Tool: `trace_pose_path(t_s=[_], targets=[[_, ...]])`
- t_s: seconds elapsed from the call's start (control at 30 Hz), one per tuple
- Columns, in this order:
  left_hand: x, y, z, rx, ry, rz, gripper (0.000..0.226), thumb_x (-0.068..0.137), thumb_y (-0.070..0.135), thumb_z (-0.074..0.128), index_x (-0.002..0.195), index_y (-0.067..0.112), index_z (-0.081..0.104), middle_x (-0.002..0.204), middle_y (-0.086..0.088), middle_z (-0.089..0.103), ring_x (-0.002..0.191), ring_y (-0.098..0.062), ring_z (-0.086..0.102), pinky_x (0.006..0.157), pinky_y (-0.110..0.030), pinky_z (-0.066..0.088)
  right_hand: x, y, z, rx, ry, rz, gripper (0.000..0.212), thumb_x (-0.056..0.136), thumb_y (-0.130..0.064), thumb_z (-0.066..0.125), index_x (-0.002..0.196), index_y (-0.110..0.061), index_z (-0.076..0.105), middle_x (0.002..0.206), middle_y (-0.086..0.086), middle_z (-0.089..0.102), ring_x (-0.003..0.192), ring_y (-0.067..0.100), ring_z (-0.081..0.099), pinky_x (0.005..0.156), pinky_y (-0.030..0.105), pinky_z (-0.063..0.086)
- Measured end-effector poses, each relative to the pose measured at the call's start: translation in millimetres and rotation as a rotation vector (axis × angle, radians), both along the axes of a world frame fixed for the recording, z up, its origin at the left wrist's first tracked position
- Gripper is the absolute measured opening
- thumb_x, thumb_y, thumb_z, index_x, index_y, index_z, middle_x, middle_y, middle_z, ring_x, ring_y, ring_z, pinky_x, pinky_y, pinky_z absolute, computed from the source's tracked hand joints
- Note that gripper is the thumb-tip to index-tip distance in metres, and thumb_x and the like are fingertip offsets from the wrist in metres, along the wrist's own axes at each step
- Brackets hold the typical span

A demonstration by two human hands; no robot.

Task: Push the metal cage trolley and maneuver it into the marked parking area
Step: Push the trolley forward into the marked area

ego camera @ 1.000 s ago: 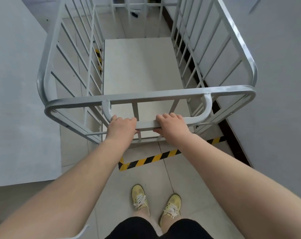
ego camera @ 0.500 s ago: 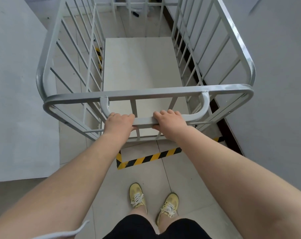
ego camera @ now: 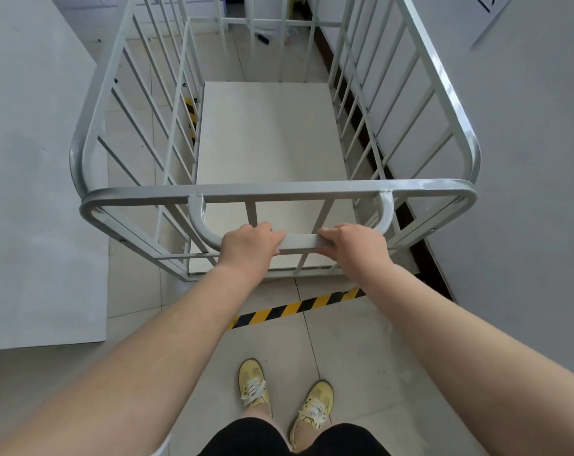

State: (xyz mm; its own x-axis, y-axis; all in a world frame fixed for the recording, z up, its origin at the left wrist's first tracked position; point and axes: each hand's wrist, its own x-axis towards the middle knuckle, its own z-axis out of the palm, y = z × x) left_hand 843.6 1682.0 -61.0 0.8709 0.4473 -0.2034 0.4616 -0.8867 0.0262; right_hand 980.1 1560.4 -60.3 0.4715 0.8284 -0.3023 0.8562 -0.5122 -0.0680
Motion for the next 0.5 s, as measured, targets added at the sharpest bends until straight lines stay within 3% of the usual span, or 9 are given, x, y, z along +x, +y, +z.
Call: trace_pose_path(t_s=[0.17, 0.5], targets=[[-1, -6, 1, 0.009, -0.009, 0.032, 0.023, 0.099, 0.026, 0.042, 0.117, 0.016, 0.053, 0.109, -0.005, 0.059, 0.093, -0.024, 0.057, 0.061, -0.029, 0.039, 2, 6, 1, -0.06, -0.011, 0.015, 0.032, 0.098, -0.042, 0.043, 0.11, -0.018, 0.06, 0.086, 0.0, 0.059, 0.078, 0.019, 0.055, 0.059, 0.028, 0.039], [0, -8, 2, -0.011, -0.014, 0.066, 0.027, 0.099, 0.027, 0.043, 0.119, 0.016, 0.057, 0.108, -0.004, 0.059, 0.094, -0.023, 0.059, 0.063, -0.028, 0.038, -5, 6, 9, -0.074, 0.026, -0.031, 0.028, 0.1, -0.035, 0.043, 0.113, -0.016, 0.06, 0.085, 0.001, 0.056, 0.078, 0.021, 0.052, 0.062, 0.03, 0.04]])
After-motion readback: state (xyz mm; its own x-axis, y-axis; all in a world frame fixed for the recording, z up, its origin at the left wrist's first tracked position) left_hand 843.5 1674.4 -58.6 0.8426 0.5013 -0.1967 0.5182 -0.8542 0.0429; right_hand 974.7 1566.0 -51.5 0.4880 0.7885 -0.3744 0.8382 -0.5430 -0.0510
